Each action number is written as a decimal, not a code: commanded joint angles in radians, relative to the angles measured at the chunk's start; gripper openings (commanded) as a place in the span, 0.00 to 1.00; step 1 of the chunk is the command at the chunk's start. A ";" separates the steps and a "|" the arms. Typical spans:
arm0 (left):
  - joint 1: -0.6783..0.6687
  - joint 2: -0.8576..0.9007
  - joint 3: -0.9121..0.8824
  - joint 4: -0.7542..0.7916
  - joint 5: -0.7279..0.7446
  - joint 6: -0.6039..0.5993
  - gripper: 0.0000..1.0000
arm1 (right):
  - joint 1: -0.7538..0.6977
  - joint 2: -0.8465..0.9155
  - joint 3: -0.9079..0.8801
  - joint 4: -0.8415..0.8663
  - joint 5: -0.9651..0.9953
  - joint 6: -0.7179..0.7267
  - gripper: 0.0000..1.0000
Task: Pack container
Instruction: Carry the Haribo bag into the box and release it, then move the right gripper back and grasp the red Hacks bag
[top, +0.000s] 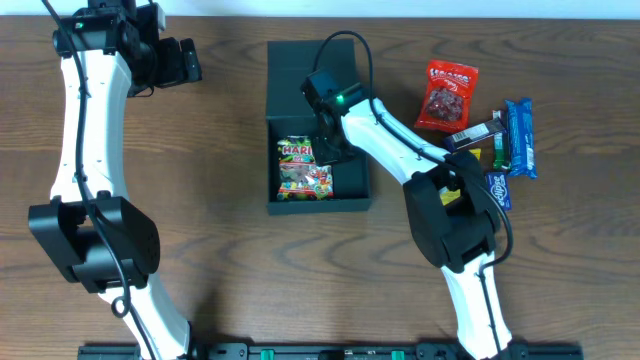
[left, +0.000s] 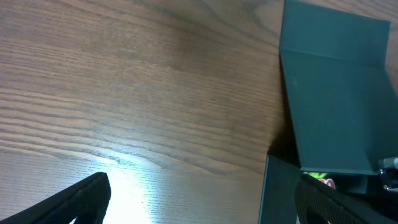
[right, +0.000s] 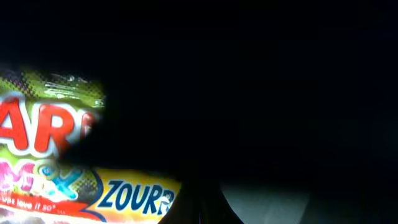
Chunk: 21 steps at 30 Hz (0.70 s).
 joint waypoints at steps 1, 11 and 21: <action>0.001 -0.028 -0.004 0.002 0.004 0.022 0.95 | 0.018 -0.014 -0.019 0.023 -0.088 -0.027 0.01; 0.001 -0.028 -0.004 0.002 0.003 0.022 0.95 | 0.034 -0.016 -0.019 -0.007 -0.098 -0.015 0.01; 0.001 -0.023 -0.011 0.003 0.003 0.022 0.95 | -0.023 -0.246 0.029 -0.023 0.028 -0.015 0.01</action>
